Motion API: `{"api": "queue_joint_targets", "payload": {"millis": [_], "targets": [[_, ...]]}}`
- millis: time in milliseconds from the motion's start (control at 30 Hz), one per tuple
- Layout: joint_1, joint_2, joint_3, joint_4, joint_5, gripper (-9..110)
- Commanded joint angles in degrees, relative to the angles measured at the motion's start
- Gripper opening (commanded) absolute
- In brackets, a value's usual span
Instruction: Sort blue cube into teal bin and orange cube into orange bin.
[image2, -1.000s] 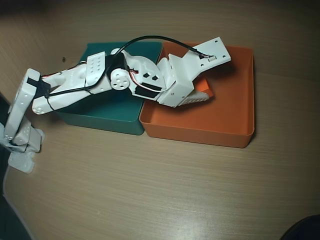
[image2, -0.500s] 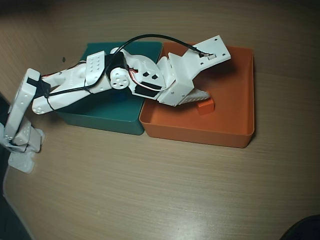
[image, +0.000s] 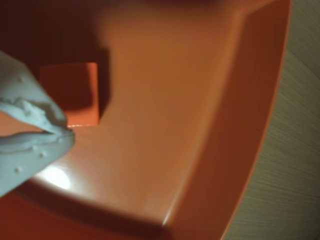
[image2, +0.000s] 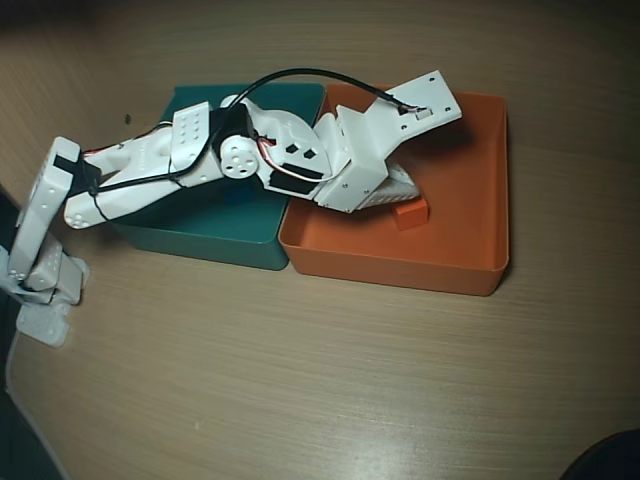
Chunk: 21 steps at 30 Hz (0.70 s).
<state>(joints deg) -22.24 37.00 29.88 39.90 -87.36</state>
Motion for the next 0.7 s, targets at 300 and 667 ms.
{"api": "queue_joint_targets", "payload": {"millis": [300,667], "targets": [[3.3,16.4,2.8,5.2,-0.3,-6],[11.0,50.6,36.4,14.6,-0.4,-6]]}}
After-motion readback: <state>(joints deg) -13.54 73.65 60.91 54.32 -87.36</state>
